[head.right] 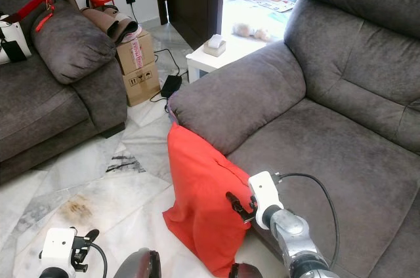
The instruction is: Move the pillow to the sofa from floor
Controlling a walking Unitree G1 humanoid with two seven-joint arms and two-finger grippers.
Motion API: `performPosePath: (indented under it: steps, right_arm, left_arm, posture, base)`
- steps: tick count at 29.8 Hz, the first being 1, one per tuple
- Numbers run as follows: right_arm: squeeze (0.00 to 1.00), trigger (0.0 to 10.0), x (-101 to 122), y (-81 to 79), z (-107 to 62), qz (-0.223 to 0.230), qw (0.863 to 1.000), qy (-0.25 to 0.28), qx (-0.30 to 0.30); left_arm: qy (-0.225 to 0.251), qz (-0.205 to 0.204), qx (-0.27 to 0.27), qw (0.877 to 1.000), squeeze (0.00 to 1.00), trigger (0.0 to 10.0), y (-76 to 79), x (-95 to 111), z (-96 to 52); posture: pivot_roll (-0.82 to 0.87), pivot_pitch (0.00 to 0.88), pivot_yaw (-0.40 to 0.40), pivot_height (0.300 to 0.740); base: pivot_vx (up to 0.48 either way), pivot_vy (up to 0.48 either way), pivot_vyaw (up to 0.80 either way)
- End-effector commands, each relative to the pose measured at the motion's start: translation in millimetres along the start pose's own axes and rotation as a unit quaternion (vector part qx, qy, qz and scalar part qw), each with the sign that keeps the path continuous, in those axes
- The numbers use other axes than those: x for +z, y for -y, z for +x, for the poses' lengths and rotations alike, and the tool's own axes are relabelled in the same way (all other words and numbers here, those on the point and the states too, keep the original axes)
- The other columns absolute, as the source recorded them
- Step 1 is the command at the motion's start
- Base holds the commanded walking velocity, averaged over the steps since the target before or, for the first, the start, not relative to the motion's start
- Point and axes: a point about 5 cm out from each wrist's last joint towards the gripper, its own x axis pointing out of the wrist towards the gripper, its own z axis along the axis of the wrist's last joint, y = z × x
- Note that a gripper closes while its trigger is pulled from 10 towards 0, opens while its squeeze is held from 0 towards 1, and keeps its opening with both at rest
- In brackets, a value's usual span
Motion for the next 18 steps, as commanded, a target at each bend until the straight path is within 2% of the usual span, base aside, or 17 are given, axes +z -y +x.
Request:
performPosePath:
  steps: [1, 5, 10, 18]
  right_arm:
    - [0.0, 10.0, 3.1, 0.8, 1.6, -0.004, 1.0, -0.001, -0.004]
    - [0.0, 10.0, 3.3, 0.6, 1.9, -0.007, 1.0, -0.004, -0.004]
    - [0.0, 10.0, 5.4, 2.0, 2.8, -0.031, 0.999, -0.006, -0.022]
    - [0.0, 10.0, 1.1, -5.1, 5.5, -0.035, 0.999, -0.024, -0.013]
  left_arm:
    - [-0.009, -0.007, 0.002, 1.0, 0.0, 10.0, -0.7, -5.7, -4.4]
    - [-0.007, -0.007, 0.0, 1.0, 0.0, 10.0, -0.3, -5.2, -5.0]
    - [-0.001, -0.005, 0.002, 1.0, 0.0, 10.0, -1.5, -1.8, -5.3]
    - [0.002, -0.003, 0.001, 1.0, 0.0, 10.0, -4.3, -0.9, -9.1]
  posture:
    - [0.1, 0.141, 0.028, 0.618]
    - [0.1, 0.141, 0.028, 0.618]
    - [0.11, 0.15, 0.028, 0.618]
    - [0.13, 0.165, 0.032, 0.618]
  base:
    - [0.0, 0.0, 0.0]
    - [0.0, 0.0, 0.0]
    - [0.0, 0.0, 0.0]
    - [0.0, 0.0, 0.0]
